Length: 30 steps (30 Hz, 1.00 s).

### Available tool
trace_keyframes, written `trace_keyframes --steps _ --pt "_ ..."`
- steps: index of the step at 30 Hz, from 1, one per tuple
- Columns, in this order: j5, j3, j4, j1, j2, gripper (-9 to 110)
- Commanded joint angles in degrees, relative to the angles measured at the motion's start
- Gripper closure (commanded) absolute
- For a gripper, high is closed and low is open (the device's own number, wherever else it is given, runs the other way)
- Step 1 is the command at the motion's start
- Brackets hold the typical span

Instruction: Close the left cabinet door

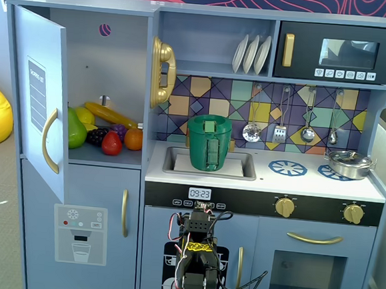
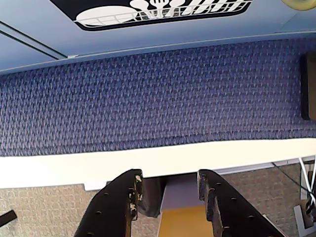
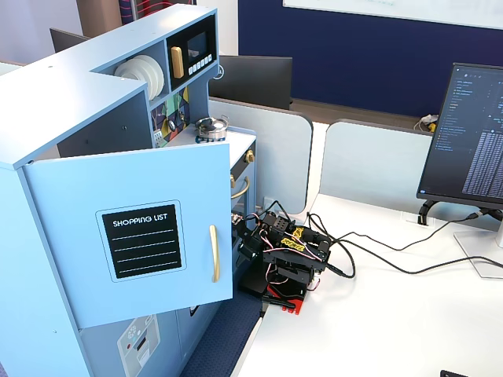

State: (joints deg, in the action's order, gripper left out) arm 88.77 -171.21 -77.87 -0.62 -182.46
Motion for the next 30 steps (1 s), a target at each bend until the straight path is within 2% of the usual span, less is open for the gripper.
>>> trace_keyframes --steps 1,10,17,20,23,30 --pt "-2.0 -0.5 -9.9 0.8 0.4 101" --pt "-2.1 -0.5 -9.9 1.0 0.4 98" --pt "1.3 -0.5 -9.7 -1.9 0.4 101" --pt "0.5 -0.3 -7.3 -7.6 0.5 101" --pt "-4.1 0.4 0.4 -15.9 0.5 101" --pt "-3.7 8.5 14.2 -42.5 0.3 102"
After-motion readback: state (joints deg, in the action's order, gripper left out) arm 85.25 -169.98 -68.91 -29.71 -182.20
